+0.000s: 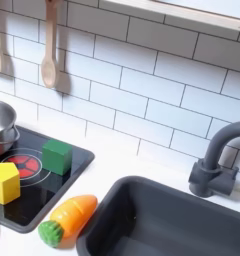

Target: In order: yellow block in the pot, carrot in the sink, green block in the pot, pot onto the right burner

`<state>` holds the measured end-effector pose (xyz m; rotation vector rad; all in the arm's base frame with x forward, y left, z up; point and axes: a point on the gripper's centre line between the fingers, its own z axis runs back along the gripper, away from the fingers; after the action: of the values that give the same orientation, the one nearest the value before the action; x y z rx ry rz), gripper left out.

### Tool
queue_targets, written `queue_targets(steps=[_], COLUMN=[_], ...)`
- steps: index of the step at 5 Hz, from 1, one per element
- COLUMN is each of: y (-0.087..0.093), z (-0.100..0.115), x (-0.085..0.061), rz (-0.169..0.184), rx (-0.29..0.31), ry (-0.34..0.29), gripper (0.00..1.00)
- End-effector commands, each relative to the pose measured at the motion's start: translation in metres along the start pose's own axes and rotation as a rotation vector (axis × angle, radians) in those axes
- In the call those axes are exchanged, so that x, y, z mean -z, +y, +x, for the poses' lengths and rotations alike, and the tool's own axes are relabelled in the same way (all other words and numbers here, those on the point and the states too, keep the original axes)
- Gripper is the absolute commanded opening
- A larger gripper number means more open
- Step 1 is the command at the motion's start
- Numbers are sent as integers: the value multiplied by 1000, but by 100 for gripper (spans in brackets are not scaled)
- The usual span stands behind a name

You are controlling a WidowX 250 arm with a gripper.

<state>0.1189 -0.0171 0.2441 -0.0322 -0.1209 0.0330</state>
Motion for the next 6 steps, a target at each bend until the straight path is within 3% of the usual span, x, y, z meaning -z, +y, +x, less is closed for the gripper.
queue_targets(steps=[1,5,6], y=[0,36,47], z=[0,68,87], x=[0,11,16], rz=[-1,-23,-13], rx=[0,-99,-108], ry=[0,3,-4], gripper=[100,100,100])
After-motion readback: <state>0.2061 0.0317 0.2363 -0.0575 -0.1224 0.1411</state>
